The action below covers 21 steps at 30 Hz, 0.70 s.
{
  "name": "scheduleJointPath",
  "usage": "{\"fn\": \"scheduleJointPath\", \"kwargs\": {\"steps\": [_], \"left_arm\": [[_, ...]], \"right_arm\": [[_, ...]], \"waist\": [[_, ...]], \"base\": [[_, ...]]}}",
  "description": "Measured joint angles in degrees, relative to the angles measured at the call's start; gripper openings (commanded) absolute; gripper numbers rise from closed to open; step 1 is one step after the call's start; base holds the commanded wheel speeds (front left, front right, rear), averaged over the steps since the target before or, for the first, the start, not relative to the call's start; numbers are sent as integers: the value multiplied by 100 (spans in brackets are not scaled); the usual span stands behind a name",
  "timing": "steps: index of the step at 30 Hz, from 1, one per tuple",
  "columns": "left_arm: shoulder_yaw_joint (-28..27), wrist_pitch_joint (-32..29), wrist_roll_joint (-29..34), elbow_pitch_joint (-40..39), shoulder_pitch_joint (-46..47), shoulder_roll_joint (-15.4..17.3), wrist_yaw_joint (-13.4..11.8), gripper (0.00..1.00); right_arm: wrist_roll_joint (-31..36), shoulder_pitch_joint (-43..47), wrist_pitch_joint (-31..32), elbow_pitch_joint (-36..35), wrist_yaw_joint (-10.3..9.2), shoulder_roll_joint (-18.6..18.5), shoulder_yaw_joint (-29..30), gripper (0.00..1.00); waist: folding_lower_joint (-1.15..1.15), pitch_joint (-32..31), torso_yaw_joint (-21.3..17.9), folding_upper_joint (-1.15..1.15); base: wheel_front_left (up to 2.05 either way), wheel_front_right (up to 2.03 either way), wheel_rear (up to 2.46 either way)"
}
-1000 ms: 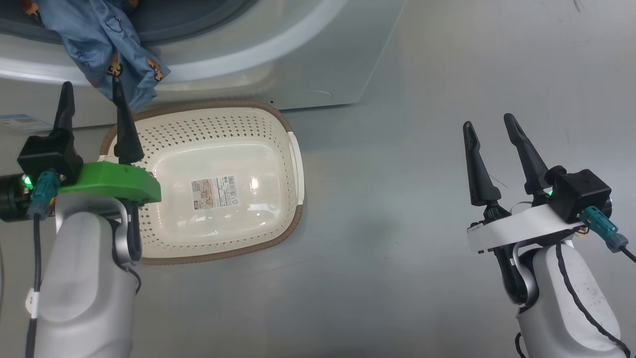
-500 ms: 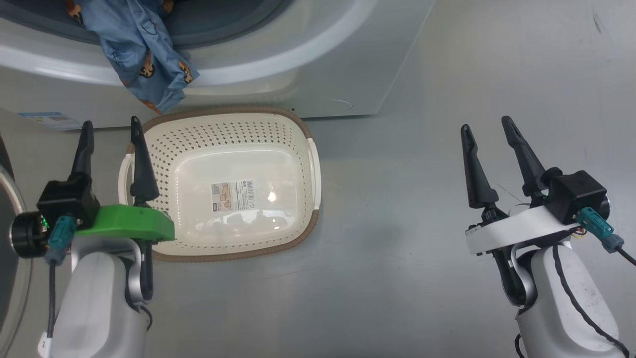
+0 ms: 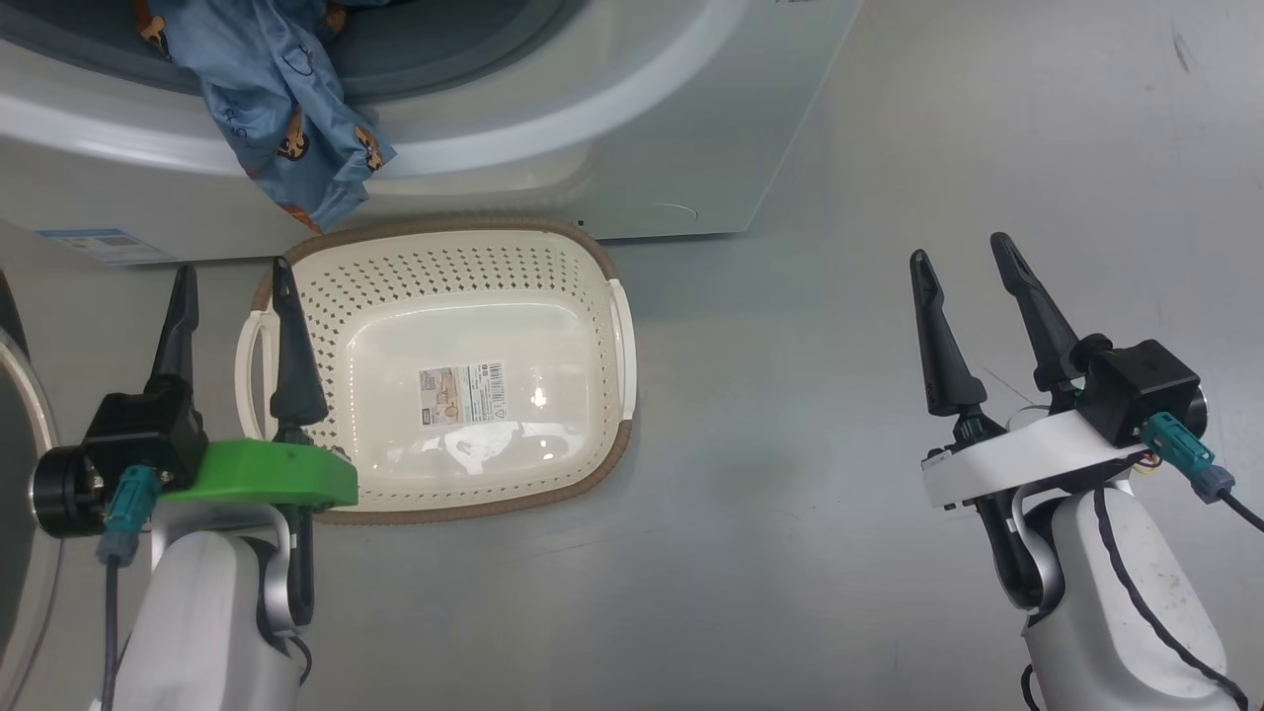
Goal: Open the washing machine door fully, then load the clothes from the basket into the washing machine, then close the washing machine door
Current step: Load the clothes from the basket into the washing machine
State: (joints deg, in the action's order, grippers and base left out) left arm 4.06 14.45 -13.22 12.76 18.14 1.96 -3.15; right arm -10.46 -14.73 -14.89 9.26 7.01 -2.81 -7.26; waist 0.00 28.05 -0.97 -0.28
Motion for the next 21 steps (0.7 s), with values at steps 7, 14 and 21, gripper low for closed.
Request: {"fn": "scheduleJointPath", "kwargs": {"steps": [7, 14, 21], "left_arm": [[53, 0, 0, -75, -80, 0, -18, 100], [65, 0, 0, -58, -77, 0, -42, 100], [-92, -2, -54, 186, 35, 32, -62, 100]], "right_arm": [[0, 0, 0, 4, 0, 0, -29, 100], [0, 0, 0, 5, 1, 0, -48, 100], [0, 0, 0, 29, 1, 2, -166, 100]], "waist": [[0, -5, -57, 0], [0, -1, -139, 0], [0, 8, -256, 0]], "base": [[0, 0, 0], [0, 0, 0], [0, 0, 0]]}}
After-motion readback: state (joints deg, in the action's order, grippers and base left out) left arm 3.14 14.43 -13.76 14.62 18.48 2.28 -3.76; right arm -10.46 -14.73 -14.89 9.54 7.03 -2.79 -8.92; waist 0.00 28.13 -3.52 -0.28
